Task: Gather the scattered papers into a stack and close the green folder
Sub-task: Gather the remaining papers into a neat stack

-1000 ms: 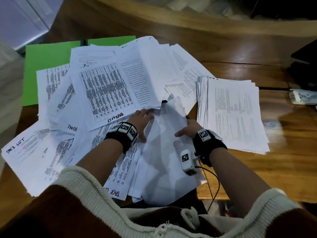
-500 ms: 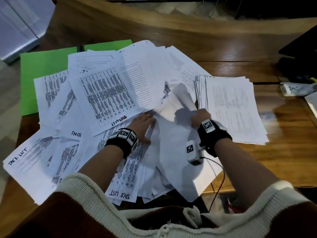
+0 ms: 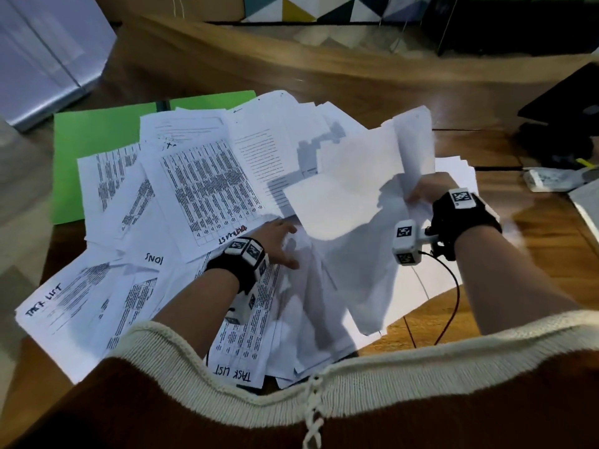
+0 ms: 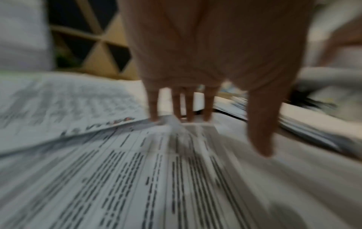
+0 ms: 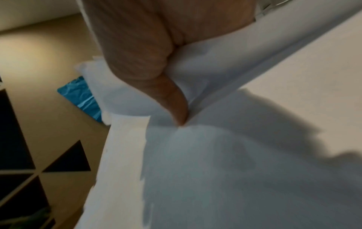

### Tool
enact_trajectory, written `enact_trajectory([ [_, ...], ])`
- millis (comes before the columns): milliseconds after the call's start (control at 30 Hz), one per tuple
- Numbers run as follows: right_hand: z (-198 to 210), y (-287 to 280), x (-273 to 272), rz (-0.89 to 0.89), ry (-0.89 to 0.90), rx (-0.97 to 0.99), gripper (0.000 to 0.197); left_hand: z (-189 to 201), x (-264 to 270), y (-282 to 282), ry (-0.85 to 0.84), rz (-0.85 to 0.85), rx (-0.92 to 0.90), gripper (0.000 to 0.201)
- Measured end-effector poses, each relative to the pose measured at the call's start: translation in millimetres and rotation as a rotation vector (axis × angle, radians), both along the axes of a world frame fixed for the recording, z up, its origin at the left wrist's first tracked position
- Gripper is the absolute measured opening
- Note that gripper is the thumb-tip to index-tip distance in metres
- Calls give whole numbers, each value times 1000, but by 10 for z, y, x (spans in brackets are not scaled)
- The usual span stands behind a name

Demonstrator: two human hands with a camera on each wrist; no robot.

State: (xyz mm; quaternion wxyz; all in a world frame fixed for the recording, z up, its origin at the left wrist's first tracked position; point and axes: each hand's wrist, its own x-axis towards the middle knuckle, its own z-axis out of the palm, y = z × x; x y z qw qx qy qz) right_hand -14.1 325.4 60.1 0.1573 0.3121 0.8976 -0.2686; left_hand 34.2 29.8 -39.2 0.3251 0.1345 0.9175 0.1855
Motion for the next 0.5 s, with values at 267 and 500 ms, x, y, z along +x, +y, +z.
enact_trajectory([
  [267, -450, 11, 239, -236, 123, 13, 33, -54, 643, 325, -166, 259, -273, 132],
  [500, -487, 5, 335, -125, 96, -7, 35, -50, 641, 574, -160, 413, -305, 130],
])
